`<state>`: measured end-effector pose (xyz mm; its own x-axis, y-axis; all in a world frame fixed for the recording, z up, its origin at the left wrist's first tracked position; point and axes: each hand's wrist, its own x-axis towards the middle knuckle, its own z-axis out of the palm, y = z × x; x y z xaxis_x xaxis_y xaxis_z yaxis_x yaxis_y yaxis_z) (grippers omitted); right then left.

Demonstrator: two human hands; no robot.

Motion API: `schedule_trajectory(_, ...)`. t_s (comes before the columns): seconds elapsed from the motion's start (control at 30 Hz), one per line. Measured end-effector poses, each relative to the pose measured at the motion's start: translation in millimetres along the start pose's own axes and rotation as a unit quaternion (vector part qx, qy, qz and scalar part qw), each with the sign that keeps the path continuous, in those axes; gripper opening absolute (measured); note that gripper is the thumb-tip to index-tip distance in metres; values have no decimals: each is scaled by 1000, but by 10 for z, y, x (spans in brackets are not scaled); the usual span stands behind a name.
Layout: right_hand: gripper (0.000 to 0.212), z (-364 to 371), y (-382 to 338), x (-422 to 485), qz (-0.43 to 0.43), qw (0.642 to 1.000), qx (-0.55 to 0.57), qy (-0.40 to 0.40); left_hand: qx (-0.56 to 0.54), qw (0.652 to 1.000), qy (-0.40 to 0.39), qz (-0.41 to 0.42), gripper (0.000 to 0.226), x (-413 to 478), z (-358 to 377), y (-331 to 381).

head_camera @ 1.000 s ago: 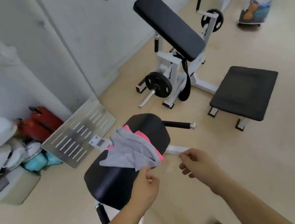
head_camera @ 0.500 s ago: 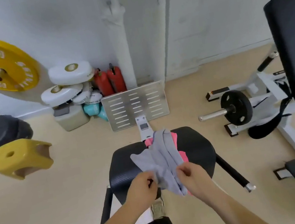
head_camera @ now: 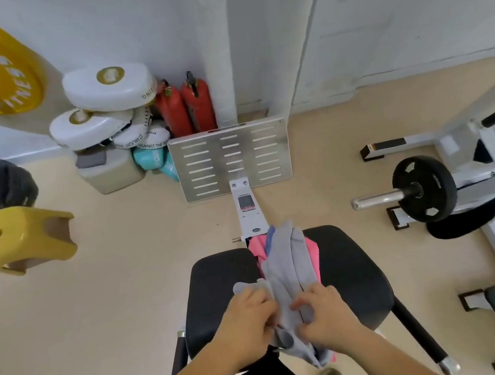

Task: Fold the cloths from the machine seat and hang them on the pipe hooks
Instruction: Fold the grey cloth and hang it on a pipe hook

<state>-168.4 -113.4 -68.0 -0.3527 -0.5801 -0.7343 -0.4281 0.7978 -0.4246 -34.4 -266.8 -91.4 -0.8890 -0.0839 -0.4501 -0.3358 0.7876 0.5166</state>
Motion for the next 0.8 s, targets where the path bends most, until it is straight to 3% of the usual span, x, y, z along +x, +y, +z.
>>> schedule_trajectory(0.07, 41, -46, -67, -103, -11, 999, 39, -20, -44, 999, 18, -17, 9, -65, -180, 124)
schedule_trajectory(0.17, 23, -139, -231, -255, -43, 988, 148, -14, -84, 995, 37, -38, 8, -212, -470, 417)
schedule_trajectory(0.3, 11, -410, -359, -598, -142, 970, 195, 5, -149, 981, 116, -39, 5, -461, -749, 818)
schedule_trajectory(0.43, 26, -756, -172, -1003, -175, 960, 218, -11, -200, 968, 142, -40, 25, -648, -861, 1096)
schedule_trajectory(0.6, 18, -1141, 311, -1596, -209, 923, 320, 33, -213, 950, 227, -13, 6, -795, -710, 1531)
schedule_trajectory(0.7, 17, -1271, 605, -1962, -194, 927, 317, 53, -292, 916, 273, -18, 16, -805, -827, 2012)
schedule_trajectory(0.8, 38, -1439, 839, -2291, -188, 943, 257, 90, -280, 912, 298, 40, 22, -796, -975, 2577)
